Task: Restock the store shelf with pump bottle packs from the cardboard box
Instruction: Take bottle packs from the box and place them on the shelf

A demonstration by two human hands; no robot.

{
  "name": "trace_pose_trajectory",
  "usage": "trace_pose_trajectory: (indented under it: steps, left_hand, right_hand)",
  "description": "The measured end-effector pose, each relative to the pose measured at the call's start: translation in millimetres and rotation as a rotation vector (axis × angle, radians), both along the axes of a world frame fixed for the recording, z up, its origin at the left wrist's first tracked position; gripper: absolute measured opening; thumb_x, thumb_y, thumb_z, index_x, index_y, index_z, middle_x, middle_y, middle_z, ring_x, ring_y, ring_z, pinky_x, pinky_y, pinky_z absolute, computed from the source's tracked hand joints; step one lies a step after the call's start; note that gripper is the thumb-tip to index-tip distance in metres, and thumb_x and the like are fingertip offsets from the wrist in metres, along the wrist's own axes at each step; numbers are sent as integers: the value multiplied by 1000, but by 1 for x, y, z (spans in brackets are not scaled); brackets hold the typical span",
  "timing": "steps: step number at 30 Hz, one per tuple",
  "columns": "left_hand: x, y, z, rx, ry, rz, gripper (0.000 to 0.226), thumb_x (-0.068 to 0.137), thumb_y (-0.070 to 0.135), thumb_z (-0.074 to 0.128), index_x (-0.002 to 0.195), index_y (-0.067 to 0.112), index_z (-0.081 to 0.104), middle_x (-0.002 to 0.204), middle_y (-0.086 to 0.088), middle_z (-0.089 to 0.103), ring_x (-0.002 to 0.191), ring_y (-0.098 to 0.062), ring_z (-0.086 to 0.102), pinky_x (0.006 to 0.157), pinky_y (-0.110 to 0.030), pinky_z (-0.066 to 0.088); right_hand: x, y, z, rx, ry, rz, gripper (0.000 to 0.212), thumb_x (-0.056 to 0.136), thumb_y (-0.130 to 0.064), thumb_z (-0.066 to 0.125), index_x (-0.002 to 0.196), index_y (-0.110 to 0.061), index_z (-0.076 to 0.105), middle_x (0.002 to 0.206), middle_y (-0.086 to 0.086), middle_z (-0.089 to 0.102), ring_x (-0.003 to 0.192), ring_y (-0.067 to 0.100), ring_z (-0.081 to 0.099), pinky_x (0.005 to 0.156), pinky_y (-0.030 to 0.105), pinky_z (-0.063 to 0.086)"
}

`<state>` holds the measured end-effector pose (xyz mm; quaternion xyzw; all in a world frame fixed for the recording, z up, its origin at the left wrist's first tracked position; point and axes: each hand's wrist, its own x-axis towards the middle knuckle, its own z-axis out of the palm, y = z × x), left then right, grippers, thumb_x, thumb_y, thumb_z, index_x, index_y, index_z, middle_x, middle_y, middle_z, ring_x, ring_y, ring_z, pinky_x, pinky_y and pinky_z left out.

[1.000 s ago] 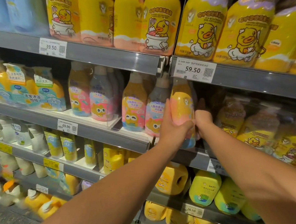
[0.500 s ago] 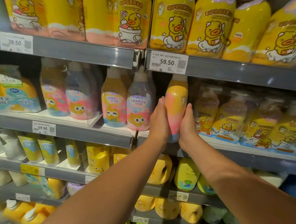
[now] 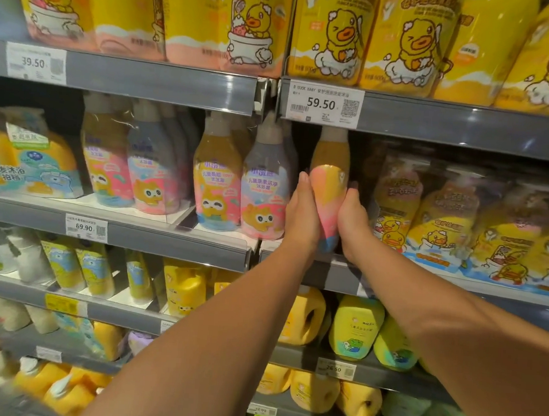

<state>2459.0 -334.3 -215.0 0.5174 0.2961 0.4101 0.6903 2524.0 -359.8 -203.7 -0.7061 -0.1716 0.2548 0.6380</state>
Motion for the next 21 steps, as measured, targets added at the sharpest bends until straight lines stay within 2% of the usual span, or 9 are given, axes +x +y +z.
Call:
trace_pose_trajectory:
  steps: [4, 9, 11, 13, 14, 17, 18, 21]
  left_hand:
    - [4, 0, -4, 27, 15, -9, 65, 93, 66, 26, 135, 25, 51, 122, -7, 63, 112, -22, 61, 102, -45, 48]
    - [4, 4, 2, -30, 30, -31, 59, 98, 59, 26, 136, 21, 49, 124, -9, 59, 114, -24, 57, 103, -43, 46]
    - [5, 7, 3, -86, 35, -20, 52, 97, 60, 27, 125, 24, 52, 121, -9, 58, 114, -25, 55, 104, -44, 45]
    - [7, 9, 4, -161, 28, 17, 41, 95, 63, 30, 100, 28, 50, 106, -6, 56, 107, -25, 53, 104, -47, 43]
    - [9, 9, 5, -165, 39, 20, 44, 94, 65, 30, 98, 26, 50, 101, -5, 54, 106, -25, 52, 104, -49, 43]
    - [13, 8, 3, -99, 83, 14, 62, 91, 69, 26, 126, 24, 50, 112, -6, 55, 112, -27, 53, 104, -52, 42]
    - [14, 9, 2, -80, 79, 20, 66, 90, 70, 25, 131, 23, 49, 118, -7, 56, 115, -28, 53, 105, -52, 41]
    - [16, 6, 2, -42, 65, 33, 85, 80, 79, 25, 138, 20, 47, 130, -9, 56, 121, -27, 53, 108, -49, 39]
  right_hand:
    - [3, 3, 0, -11, -8, -10, 51, 101, -40, 27, 132, -8, 53, 130, 19, 56, 120, 34, 52, 108, 47, 39]
    - [8, 9, -4, -46, 0, -19, 53, 102, -40, 25, 135, -8, 51, 134, 18, 55, 124, 35, 50, 110, 46, 37]
    - [8, 15, -6, -66, 2, -13, 51, 102, -33, 24, 135, -5, 51, 135, 20, 53, 124, 36, 49, 110, 47, 37]
    - [9, 19, -4, -97, 12, -5, 49, 103, -30, 24, 135, -3, 49, 134, 21, 52, 123, 37, 49, 108, 47, 38]
    - [11, 21, -3, -106, 16, -3, 48, 104, -30, 25, 135, -2, 48, 132, 22, 52, 120, 37, 51, 105, 45, 41]
    - [13, 23, -4, -124, 38, -11, 43, 105, -25, 27, 136, -3, 46, 122, 21, 54, 107, 37, 54, 82, 39, 46]
    - [12, 21, -5, -117, 38, -18, 43, 104, -25, 27, 136, -3, 46, 122, 20, 54, 110, 38, 55, 82, 39, 46]
    - [9, 18, -9, -87, 41, -28, 47, 104, -31, 27, 138, -6, 45, 132, 18, 55, 119, 35, 53, 101, 43, 45]
